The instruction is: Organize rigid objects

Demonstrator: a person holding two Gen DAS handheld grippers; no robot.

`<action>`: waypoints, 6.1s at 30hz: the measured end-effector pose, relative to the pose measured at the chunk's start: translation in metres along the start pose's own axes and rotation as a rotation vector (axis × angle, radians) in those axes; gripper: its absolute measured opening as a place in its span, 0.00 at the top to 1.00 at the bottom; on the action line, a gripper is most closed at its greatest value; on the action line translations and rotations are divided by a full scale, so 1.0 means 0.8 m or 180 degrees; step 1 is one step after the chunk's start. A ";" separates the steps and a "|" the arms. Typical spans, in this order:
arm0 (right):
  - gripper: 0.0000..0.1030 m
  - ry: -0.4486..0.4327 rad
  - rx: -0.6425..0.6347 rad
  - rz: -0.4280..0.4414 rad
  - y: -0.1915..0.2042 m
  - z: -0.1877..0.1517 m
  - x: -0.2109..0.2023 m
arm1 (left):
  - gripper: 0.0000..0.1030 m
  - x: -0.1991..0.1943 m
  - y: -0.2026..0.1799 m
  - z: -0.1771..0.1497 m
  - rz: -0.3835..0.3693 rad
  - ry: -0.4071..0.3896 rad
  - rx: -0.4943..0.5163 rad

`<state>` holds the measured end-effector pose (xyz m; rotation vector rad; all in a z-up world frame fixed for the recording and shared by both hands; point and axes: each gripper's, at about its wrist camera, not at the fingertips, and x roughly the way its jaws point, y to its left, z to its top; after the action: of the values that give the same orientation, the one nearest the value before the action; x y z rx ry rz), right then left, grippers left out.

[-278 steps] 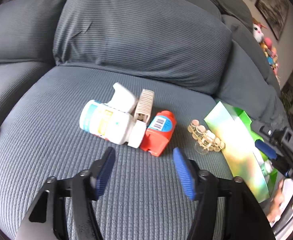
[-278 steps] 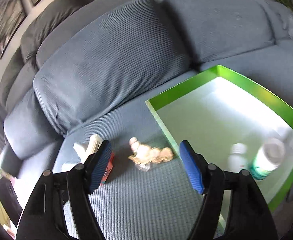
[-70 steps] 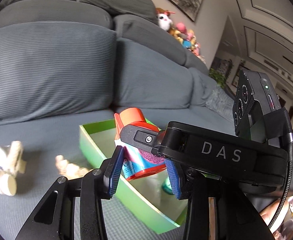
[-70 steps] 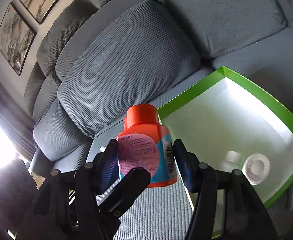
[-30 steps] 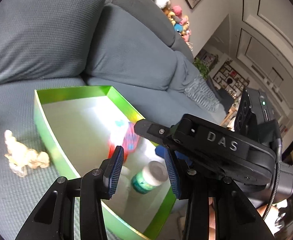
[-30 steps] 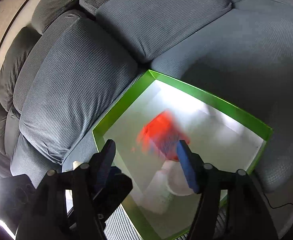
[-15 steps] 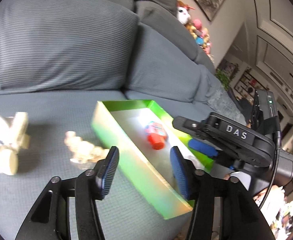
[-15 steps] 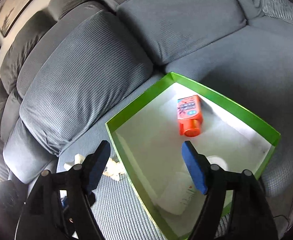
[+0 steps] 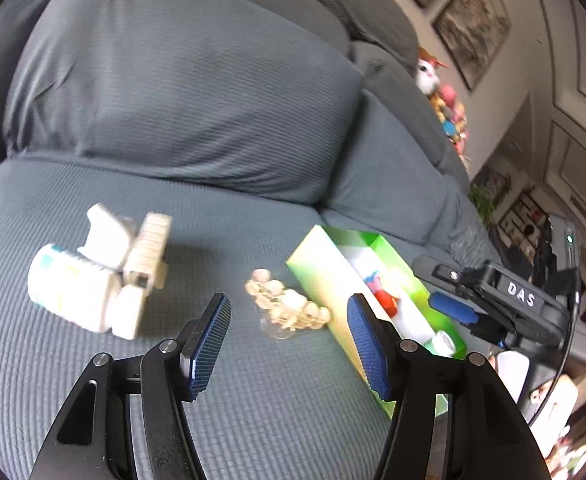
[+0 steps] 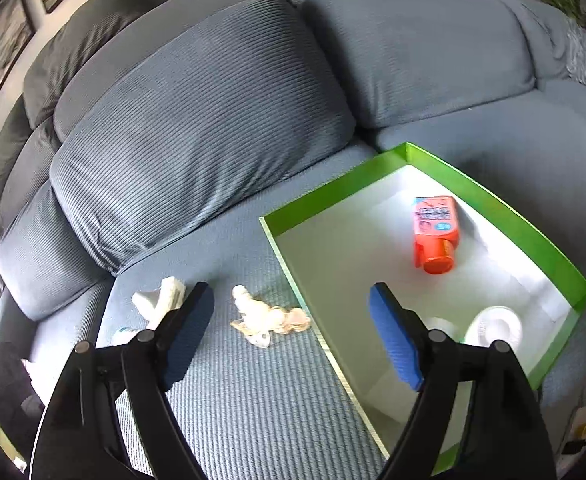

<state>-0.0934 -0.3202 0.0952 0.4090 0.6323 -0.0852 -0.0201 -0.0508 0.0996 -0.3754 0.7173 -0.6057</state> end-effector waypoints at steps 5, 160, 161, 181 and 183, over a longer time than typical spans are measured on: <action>0.22 -0.0015 -0.0281 -0.0021 0.031 -0.008 0.010 | 0.41 -0.018 0.021 0.006 0.0203 -0.0150 -0.0067; 0.71 0.1439 -0.0590 0.1168 0.129 -0.078 0.113 | 0.53 0.033 0.015 -0.029 0.0580 0.0686 0.0033; 0.71 0.1372 -0.0596 0.1173 0.129 -0.074 0.107 | 0.53 0.030 0.011 -0.027 0.0555 0.0629 0.0065; 0.70 0.0417 -0.0148 0.1086 0.053 -0.008 0.020 | 0.53 0.044 -0.101 0.001 0.0070 0.0129 0.0710; 0.70 0.0340 -0.0083 0.1053 0.043 -0.003 0.013 | 0.53 0.050 -0.113 0.002 -0.0001 0.0130 0.0787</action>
<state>-0.0796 -0.2873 0.0987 0.4901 0.6624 0.2612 -0.0295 -0.1449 0.1273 -0.1347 0.6721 -0.6951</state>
